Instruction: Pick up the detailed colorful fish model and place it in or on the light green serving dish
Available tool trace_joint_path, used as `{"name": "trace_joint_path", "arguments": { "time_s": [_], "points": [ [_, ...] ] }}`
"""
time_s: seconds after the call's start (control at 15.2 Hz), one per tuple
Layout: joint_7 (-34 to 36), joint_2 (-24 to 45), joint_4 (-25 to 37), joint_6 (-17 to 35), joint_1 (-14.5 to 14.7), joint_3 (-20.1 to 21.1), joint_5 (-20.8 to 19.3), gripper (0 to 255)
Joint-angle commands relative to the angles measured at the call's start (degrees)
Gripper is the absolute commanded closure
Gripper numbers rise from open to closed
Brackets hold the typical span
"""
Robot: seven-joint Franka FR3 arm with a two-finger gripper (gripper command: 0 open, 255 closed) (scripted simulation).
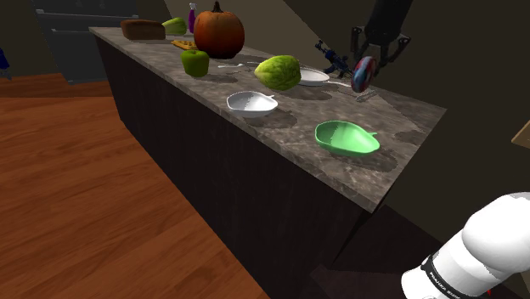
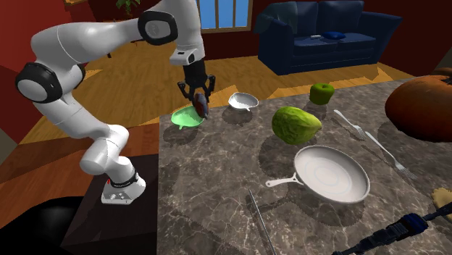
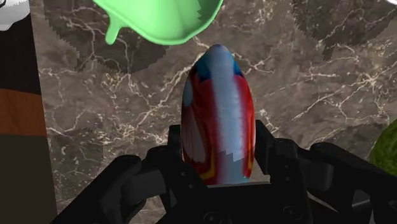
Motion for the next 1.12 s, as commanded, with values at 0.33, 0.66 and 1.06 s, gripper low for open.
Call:
{"name": "trace_joint_path", "arguments": {
  "time_s": [0.33, 0.66, 1.06],
  "points": [
    [7.99, -6.62, -3.26, -3.33, 2.88, 5.54, 3.13, 255],
    [11.98, -9.82, -6.16, -3.46, 4.35, 8.48, 5.17, 255],
    [11.87, -11.88, -12.55, 0.91, 4.78, 8.58, 5.73, 255]
  ]
}}
